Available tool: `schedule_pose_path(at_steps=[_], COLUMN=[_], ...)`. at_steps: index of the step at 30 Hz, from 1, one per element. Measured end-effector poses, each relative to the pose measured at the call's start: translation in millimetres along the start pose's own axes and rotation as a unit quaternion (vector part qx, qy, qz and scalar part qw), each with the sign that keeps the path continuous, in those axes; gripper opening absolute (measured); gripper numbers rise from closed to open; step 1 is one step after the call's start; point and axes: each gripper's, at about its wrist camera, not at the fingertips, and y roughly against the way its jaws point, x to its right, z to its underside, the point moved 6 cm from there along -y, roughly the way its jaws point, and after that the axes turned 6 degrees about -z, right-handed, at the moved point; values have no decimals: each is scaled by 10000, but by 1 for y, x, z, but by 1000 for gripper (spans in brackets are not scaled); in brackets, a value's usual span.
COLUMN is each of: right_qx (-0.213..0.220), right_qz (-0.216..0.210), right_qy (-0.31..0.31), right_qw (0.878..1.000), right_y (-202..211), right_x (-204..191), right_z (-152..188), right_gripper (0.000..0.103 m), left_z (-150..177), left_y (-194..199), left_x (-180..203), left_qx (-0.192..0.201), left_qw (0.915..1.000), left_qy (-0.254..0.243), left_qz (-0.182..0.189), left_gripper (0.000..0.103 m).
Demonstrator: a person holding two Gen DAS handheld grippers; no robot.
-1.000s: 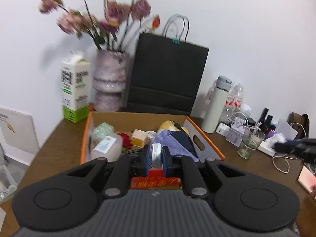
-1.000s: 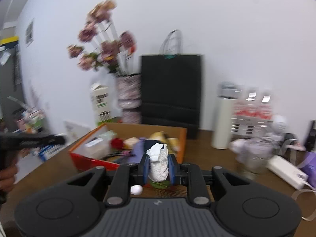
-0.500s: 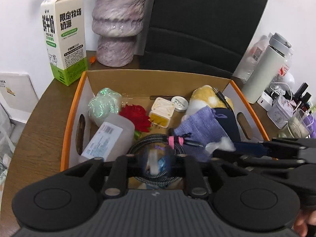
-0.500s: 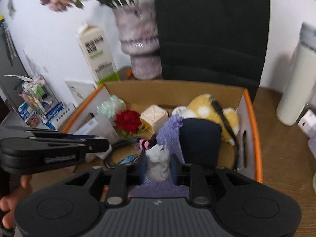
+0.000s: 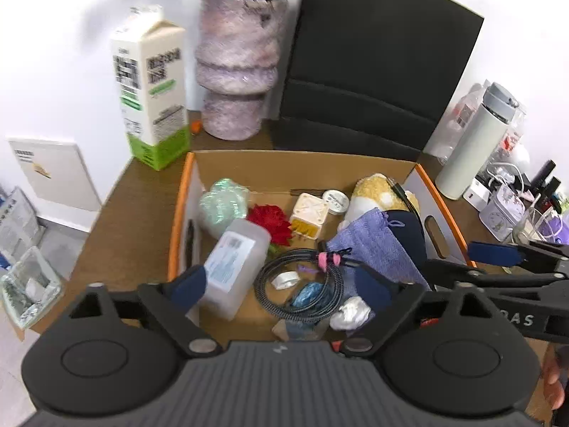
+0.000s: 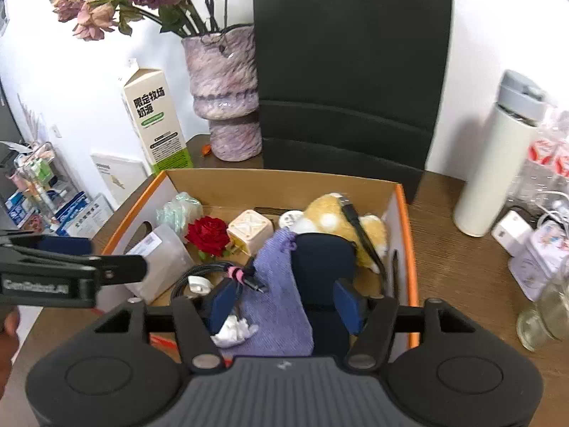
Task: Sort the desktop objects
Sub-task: 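Withdraw both tools from the box back to the table items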
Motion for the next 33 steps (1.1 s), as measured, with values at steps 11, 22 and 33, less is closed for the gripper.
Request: schedule_pose_path(at_steps=[11, 22, 33], right_qx=[1097, 1389, 1618], right_qz=[139, 480, 282], right_qy=[-296, 3, 422], right_qw=[9934, 9891, 9855], right_y=[60, 98, 132], right_x=[-17, -51, -83], right_z=[114, 263, 318], right_gripper=[72, 80, 81], left_z=[105, 265, 307], left_y=[46, 111, 141], left_x=[-28, -29, -11], left_qx=[842, 1744, 1985], left_qw=[9953, 9825, 9775], left_qy=[461, -56, -487], left_qz=[-145, -657, -523], left_gripper=[101, 102, 102])
